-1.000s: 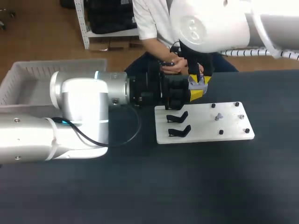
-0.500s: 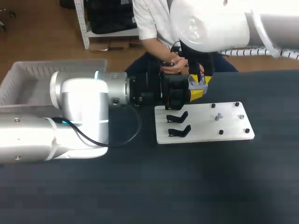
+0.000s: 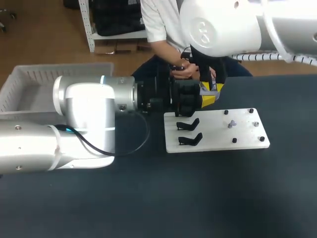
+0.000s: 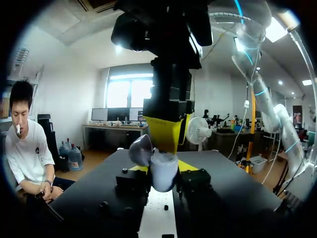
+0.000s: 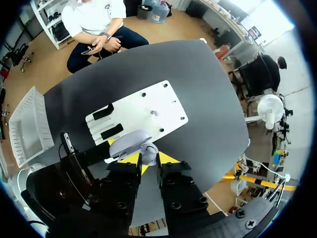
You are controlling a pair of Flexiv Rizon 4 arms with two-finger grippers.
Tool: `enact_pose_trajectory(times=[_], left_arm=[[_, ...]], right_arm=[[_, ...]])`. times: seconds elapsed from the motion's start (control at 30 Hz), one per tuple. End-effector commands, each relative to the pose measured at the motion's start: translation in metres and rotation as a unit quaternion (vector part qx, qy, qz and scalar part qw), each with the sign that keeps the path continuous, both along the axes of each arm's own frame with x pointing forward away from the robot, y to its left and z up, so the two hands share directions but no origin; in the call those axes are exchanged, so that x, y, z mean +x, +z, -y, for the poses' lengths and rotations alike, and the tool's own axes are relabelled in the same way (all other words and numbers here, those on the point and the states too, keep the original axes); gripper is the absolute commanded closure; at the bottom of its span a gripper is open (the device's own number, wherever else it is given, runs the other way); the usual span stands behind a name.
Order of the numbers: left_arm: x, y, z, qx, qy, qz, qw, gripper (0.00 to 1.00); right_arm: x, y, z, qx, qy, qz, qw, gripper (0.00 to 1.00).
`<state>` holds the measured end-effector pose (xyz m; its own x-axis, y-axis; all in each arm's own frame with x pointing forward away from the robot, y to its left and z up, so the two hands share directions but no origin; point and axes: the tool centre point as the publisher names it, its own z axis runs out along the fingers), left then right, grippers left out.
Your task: Pick up each earbud case from the left stands, insert the matching earbuds, close the lid, and place the case in the box.
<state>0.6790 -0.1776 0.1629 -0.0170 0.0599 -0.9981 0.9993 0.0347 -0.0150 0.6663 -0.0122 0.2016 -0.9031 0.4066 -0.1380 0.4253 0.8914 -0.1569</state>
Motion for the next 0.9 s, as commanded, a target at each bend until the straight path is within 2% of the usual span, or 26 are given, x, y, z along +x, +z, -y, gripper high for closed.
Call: enact_pose_trajectory(times=[0.03,0.07,0.1,0.13,0.17,0.2,0.33,0.4,0.43,0.5,0.67,0.9], left_arm=[[-0.001,-0.001,0.0,-0.004,0.003,0.003,1.0,1.0],[-0.001,-0.001,0.0,-0.004,0.003,0.003,1.0,1.0],[-0.001,-0.001,0.0,-0.004,0.003,0.003,1.0,1.0],[-0.001,-0.001,0.0,-0.004,0.003,0.003,1.0,1.0],[-0.001,-0.001,0.0,-0.004,0.003,0.003,1.0,1.0],[-0.001,-0.001,0.0,-0.004,0.003,0.003,1.0,1.0],[-0.001,-0.001,0.0,-0.004,0.003,0.003,1.0,1.0],[-0.001,-0.001,0.0,-0.004,0.003,0.003,1.0,1.0],[-0.001,-0.001,0.0,-0.004,0.003,0.003,1.0,1.0],[-0.001,-0.001,0.0,-0.004,0.003,0.003,1.0,1.0],[-0.001,-0.001,0.0,-0.004,0.003,0.003,1.0,1.0],[-0.001,-0.001,0.0,-0.004,0.003,0.003,1.0,1.0]], right_arm=[[0.003,-0.002,-0.002,-0.001,-0.002,-0.005,1.0,1.0],[0.003,-0.002,-0.002,0.0,-0.002,-0.005,1.0,1.0],[0.003,-0.002,-0.002,0.0,-0.002,-0.005,1.0,0.93],[0.003,-0.002,-0.002,0.001,-0.002,-0.006,1.0,0.75],[0.002,-0.002,-0.002,0.001,-0.001,-0.006,1.0,0.62],[0.002,-0.002,-0.001,0.001,-0.002,-0.006,1.0,0.55],[-0.004,0.005,-0.001,0.004,-0.001,0.002,1.0,0.52],[-0.011,0.012,-0.001,0.021,0.007,0.014,1.0,0.5],[-0.015,0.015,-0.001,0.036,0.012,0.019,0.999,0.41],[-0.026,0.021,0.002,0.054,0.029,0.038,0.997,0.02],[-0.053,0.029,0.009,0.078,0.099,0.11,0.986,0.0],[-0.077,0.026,0.015,0.108,0.123,0.158,0.974,0.0]])
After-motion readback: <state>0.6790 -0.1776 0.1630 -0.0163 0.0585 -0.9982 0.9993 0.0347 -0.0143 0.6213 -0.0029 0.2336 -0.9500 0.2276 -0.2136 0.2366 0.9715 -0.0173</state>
